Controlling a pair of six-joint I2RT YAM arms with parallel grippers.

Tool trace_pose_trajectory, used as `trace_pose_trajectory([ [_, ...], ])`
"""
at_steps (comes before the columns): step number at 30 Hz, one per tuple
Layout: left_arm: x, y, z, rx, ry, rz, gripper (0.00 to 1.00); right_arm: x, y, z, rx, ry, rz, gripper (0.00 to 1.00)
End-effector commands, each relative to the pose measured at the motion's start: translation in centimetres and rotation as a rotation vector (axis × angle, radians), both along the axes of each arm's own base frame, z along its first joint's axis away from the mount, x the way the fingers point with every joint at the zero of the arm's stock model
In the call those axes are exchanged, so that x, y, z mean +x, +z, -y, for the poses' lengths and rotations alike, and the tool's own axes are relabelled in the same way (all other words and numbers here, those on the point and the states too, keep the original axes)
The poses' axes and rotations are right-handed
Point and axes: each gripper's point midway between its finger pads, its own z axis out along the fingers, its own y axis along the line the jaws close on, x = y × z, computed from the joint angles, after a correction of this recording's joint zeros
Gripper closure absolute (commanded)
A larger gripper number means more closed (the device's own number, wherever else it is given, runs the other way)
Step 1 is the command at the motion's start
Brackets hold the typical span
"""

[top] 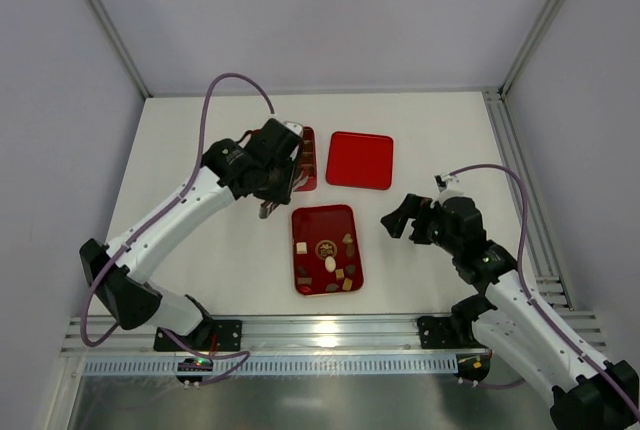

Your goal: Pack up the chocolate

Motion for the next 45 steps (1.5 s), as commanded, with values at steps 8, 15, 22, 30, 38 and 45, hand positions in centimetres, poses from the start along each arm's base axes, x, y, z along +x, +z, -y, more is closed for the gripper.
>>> trace_pose_trajectory([
  [8, 8.8, 1.9, -1.9, -0.023, 0.133, 0.121, 0.74, 1.3, 2.3, -0.6, 0.015, 0.012, 0.061, 0.00],
  [15, 12.9, 0.1, -3.8, -0.001, 0.189, 0.094, 0.75, 1.3, 2.1, -0.8, 0.017, 0.018, 0.057, 0.00],
  [22, 15.0, -1.0, -4.6, -0.012, 0.214, 0.077, 0.75, 1.4, 2.0, -1.0, 0.016, 0.025, 0.053, 0.00],
  [30, 15.4, -2.1, -4.8, -0.003, 0.219, 0.056, 0.75, 1.4, 1.8, -1.0, 0.015, 0.024, 0.046, 0.00],
  [38, 15.7, -2.9, -4.9, 0.003, 0.223, 0.046, 0.75, 1.2, 1.7, -0.8, 0.011, 0.022, 0.046, 0.00],
  [45, 15.9, -3.2, -5.2, 0.011, 0.227, 0.044, 0.75, 1.2, 1.9, -0.8, 0.012, 0.024, 0.050, 0.00],
])
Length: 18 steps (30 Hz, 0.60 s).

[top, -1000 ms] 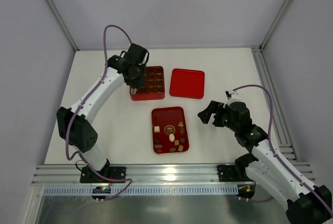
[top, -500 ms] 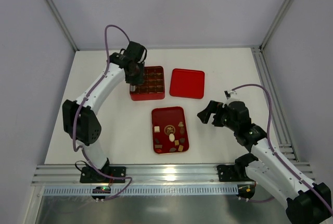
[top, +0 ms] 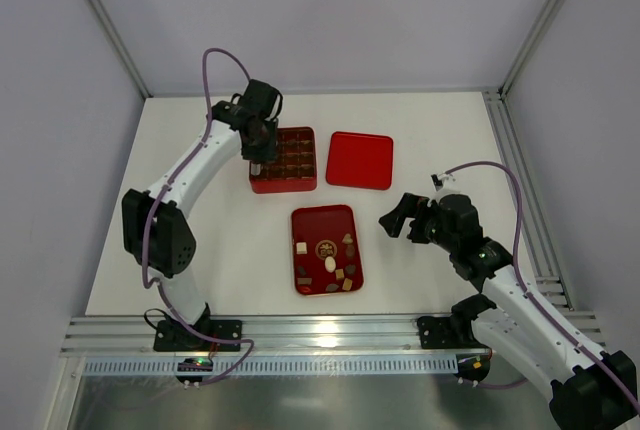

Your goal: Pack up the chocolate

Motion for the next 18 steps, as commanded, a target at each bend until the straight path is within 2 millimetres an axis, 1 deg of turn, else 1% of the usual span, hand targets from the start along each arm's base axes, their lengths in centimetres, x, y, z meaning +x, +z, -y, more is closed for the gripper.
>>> trace_pose_trajectory([
  [1, 1.70, 1.31, 0.15, -0.020, -0.008, 0.067, 0.75, 0.82, 2.74, -0.52, 0.026, 0.013, 0.082, 0.00],
  [11, 2.26, 0.51, 0.10, -0.012, -0.008, 0.056, 0.74, 0.81, 2.94, -0.42, 0.020, 0.013, 0.085, 0.00],
  [18, 2.52, 0.43, 0.19, -0.015, -0.009, 0.056, 0.69, 0.80, 3.17, -0.29, 0.016, 0.012, 0.092, 0.00],
])
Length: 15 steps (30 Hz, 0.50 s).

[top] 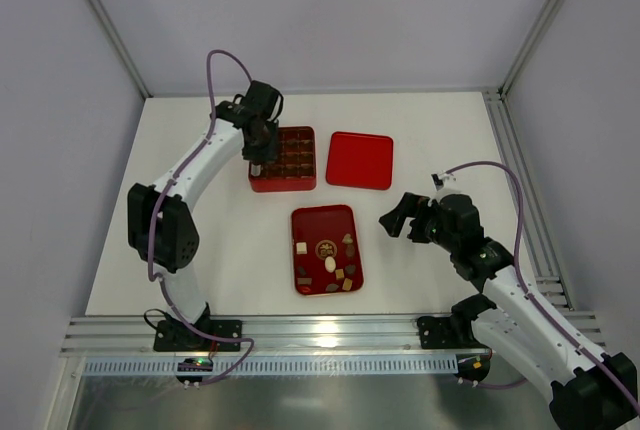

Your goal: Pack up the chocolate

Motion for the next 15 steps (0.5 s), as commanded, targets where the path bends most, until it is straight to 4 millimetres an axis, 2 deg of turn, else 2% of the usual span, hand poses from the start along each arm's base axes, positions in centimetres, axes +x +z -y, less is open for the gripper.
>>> trace_pose_trajectory([
  [1, 1.79, 2.06, 0.52, -0.033, -0.007, 0.080, 0.68, 0.75, 2.80, -0.32, 0.014, 0.012, 0.082, 0.00],
  [3, 1.75, 2.03, 0.52, -0.032, -0.010, 0.076, 0.65, 0.78, 2.87, -0.30, 0.016, 0.010, 0.083, 0.00],
  [15, 1.44, 2.95, 0.31, -0.032, -0.017, 0.084, 0.62, 0.65, 2.83, -0.39, 0.024, 0.012, 0.082, 0.00],
])
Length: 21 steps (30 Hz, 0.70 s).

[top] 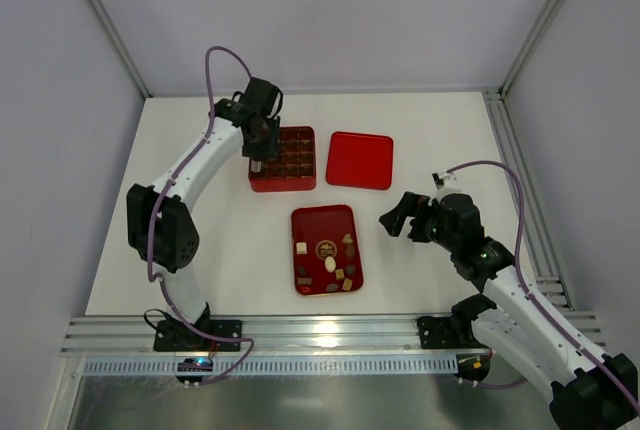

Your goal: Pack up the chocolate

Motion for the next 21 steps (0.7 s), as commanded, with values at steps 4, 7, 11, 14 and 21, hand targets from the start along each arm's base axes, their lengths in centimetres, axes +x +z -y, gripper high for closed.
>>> trace_pose_trajectory([
  [4, 0.7, 1.8, 0.0, -0.014, -0.011, 0.050, 0.62, 0.5, 2.5, -0.3, 0.025, 0.008, 0.079, 0.00],
  [7, 0.6, 2.0, 0.0, -0.017, -0.013, 0.057, 0.62, 0.4, 2.5, -0.3, 0.028, 0.008, 0.077, 0.00],
  [11, 0.2, 2.9, 0.1, -0.039, -0.011, 0.061, 0.62, 0.4, 2.6, -0.3, 0.027, 0.009, 0.079, 0.00],
  [14, -0.7, 4.3, 0.4, -0.065, -0.017, 0.081, 0.62, 0.4, 2.6, -0.2, 0.027, 0.005, 0.079, 0.00],
  [21, -6.2, 6.9, 3.0, -0.091, -0.085, 0.131, 0.62, 0.5, 2.6, -0.1, 0.024, -0.001, 0.081, 0.00],
])
